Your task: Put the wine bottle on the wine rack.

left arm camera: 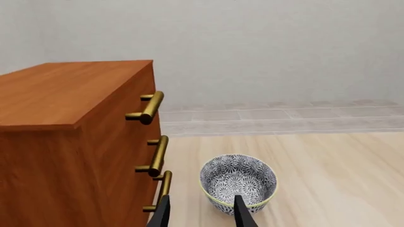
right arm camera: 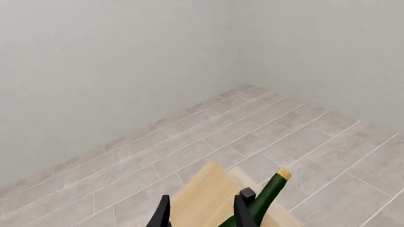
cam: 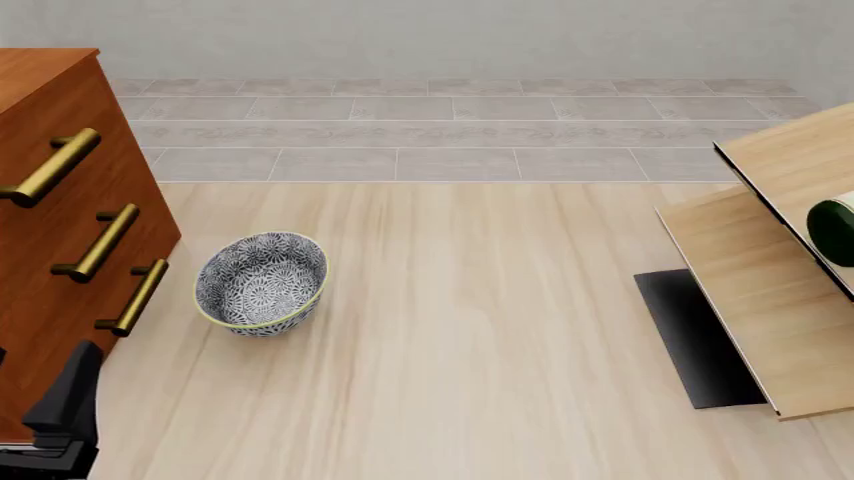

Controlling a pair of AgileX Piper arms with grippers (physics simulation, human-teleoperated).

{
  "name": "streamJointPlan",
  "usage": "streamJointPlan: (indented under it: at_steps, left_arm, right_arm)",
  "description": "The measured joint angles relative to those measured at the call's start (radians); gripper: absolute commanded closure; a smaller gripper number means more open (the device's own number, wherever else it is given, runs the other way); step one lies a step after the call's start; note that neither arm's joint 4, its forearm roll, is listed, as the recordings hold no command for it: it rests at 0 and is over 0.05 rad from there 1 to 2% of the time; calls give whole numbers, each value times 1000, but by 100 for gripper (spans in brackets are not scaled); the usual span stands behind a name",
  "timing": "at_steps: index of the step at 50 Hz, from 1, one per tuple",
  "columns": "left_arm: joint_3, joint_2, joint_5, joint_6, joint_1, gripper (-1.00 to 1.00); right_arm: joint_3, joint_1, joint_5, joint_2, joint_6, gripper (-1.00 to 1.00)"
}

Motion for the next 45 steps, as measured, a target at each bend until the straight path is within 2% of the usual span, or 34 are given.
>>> streamJointPlan:
  at_steps: [19, 45]
  left_arm:
    - [-27, 0, 25, 11, 2, -100]
    - [-87, 0, 83, -12, 8, -100]
  right_arm:
    - [81, 81, 29, -107, -79, -100]
    - [193, 189, 69, -254, -147, -100]
